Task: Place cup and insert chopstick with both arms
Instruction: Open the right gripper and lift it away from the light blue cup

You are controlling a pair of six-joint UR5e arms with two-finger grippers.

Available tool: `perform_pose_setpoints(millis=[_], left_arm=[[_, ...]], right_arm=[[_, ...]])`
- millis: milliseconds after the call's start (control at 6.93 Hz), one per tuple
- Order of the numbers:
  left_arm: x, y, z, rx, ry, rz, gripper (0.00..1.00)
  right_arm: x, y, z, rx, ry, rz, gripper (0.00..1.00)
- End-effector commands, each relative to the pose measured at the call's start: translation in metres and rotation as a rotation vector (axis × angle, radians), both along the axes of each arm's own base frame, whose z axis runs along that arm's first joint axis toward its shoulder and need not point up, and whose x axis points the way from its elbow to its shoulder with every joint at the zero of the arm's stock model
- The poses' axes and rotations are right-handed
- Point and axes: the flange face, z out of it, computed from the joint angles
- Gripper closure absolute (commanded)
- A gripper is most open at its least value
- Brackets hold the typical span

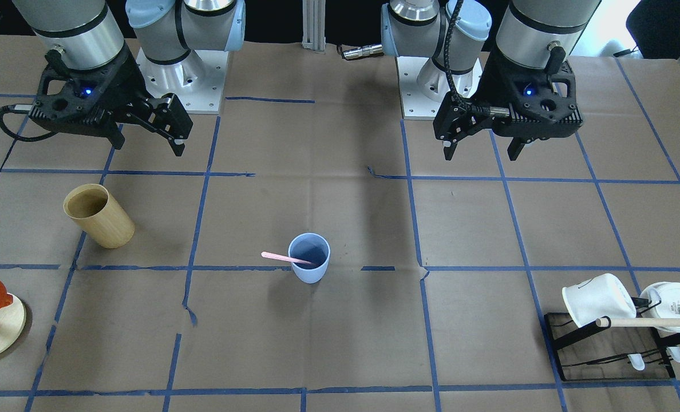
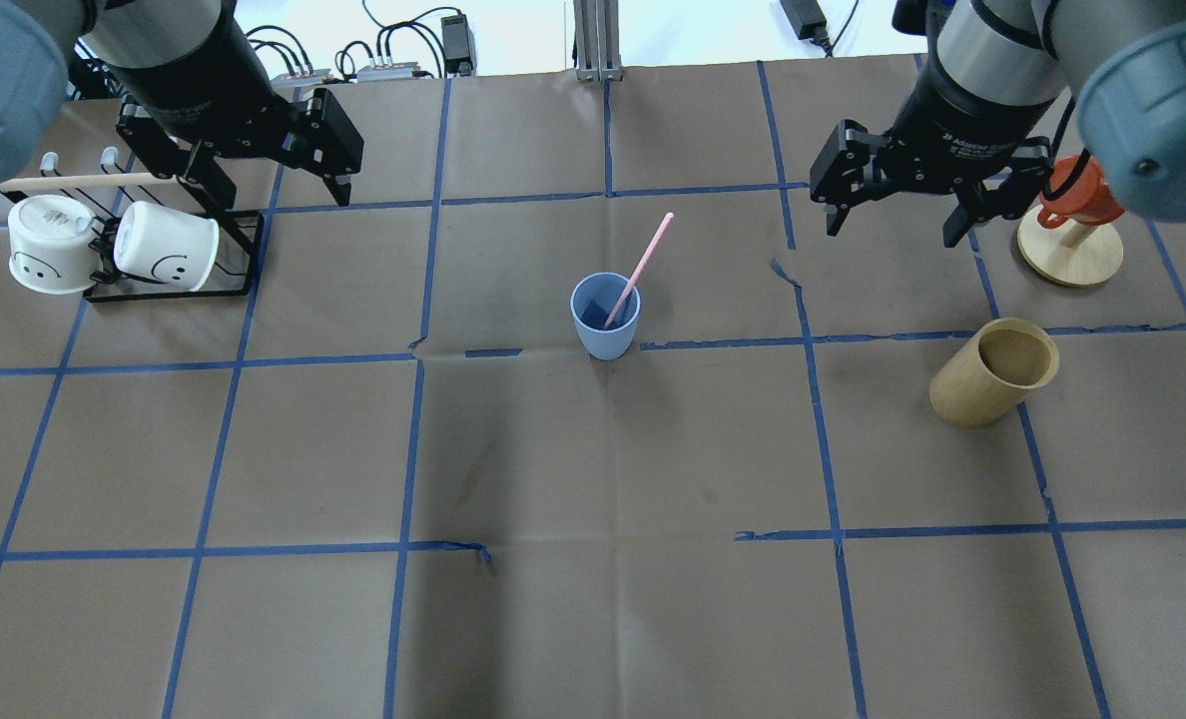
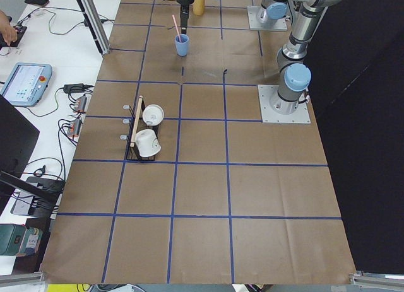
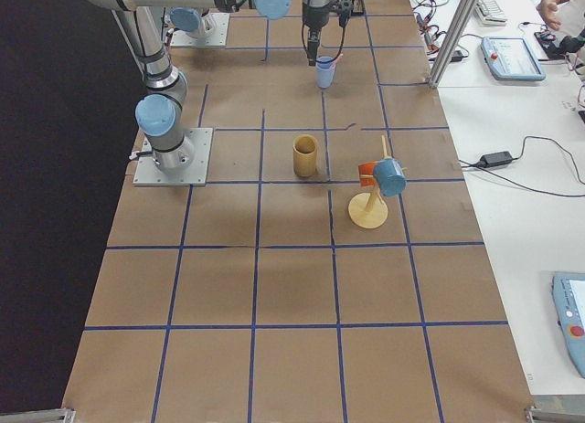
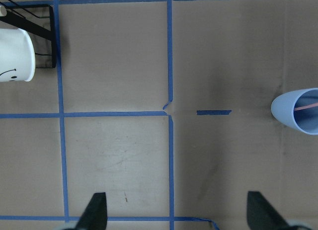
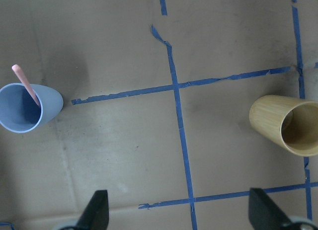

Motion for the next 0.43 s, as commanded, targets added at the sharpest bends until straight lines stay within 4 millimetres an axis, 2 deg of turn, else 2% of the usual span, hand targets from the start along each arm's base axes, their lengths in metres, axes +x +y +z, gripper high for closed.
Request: perform_pose_setpoints(millis=[0,288], left_arm=[[0.0,0.0004,-0.0004,0.002,0.0,0.0,0.0],[0.0,0.0004,-0.0004,0.002,0.0,0.0,0.0]], right_arm=[[0.0051,0.0024,-0.0027,0.019,-0.002,-0.009,0.0],[0.0043,0.0029,-0.002,0.017,0.005,-0.009,0.0]])
